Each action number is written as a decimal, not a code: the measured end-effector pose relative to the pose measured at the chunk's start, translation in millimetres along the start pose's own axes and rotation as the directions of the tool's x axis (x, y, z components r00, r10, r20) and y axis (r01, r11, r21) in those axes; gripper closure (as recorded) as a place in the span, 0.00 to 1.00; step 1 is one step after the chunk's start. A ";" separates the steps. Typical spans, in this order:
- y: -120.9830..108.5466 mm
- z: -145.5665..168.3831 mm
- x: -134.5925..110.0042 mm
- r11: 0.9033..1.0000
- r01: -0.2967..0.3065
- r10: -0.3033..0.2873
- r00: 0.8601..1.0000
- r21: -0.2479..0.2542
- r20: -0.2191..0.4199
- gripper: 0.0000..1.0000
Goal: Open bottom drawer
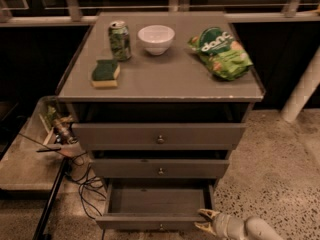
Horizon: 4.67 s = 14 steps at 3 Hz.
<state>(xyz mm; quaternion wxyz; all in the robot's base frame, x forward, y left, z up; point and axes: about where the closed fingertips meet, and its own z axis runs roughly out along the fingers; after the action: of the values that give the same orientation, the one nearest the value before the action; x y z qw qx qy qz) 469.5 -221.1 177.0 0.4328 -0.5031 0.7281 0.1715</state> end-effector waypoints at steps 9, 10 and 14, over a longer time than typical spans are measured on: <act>35.4 -34.7 7.9 0.999 -0.030 0.031 0.999 0.027 -0.035 1.00; 35.4 -34.8 7.8 0.999 -0.030 0.030 0.999 0.027 -0.035 0.82; 35.5 -34.6 7.8 0.999 -0.030 0.031 0.999 0.027 -0.035 0.00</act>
Offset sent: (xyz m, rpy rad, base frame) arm -0.2842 -0.1056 -0.0373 0.0544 0.0813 -0.3420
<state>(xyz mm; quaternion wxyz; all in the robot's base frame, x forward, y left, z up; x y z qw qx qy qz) 421.5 -233.9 183.8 0.4240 -0.4893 0.7453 0.1595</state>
